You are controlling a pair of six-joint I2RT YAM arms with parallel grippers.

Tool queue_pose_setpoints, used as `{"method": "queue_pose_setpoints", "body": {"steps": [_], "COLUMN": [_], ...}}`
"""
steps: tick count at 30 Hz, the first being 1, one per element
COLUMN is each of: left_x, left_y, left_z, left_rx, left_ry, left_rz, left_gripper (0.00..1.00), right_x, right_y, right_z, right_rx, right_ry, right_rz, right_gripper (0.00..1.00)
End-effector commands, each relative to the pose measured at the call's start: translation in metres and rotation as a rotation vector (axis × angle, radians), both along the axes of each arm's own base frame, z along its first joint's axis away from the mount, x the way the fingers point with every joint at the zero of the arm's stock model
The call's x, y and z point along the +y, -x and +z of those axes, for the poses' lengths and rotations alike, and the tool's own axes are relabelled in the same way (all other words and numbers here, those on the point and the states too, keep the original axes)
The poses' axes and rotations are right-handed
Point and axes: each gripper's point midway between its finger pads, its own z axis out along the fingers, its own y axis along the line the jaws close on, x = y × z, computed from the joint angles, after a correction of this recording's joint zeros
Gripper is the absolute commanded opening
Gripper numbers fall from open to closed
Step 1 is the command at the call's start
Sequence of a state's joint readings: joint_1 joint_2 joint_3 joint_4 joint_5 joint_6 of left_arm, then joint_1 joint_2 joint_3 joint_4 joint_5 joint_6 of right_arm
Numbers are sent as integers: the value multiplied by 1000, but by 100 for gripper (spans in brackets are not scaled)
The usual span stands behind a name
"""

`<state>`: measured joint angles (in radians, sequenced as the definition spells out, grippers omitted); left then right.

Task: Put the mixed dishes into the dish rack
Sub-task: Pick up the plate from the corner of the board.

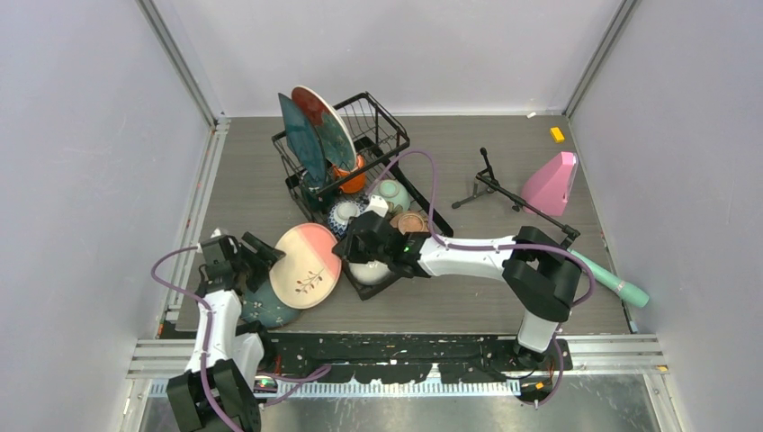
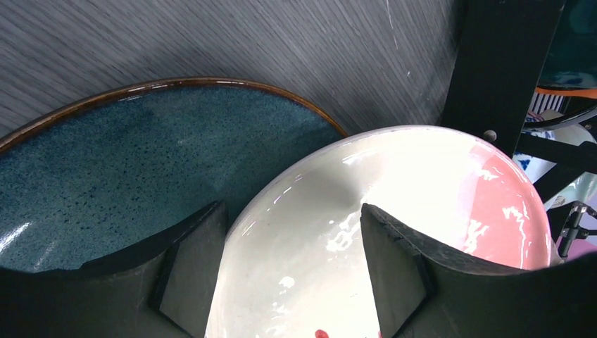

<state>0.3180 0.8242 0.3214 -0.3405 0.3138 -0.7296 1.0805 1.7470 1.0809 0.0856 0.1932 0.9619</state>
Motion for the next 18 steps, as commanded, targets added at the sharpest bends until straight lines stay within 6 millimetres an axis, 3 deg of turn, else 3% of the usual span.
{"method": "queue_pose_setpoints", "body": {"steps": [1,11,18], "left_x": [-26,-30,-27], "left_y": [0,-2,-5], "left_z": [2,-1,3], "left_rx": [-19,-40,-60], "left_ry": [124,154,133], "left_rz": [-46,-39,-32], "left_gripper": [70,69,70], "right_x": [39,51,51], "right_y": [1,10,11], "right_z": [43,34,49], "right_rx": [30,107,67], "right_ry": [-221,-241,-262], "right_rz": [69,136,160], "right_gripper": [24,31,13]}}
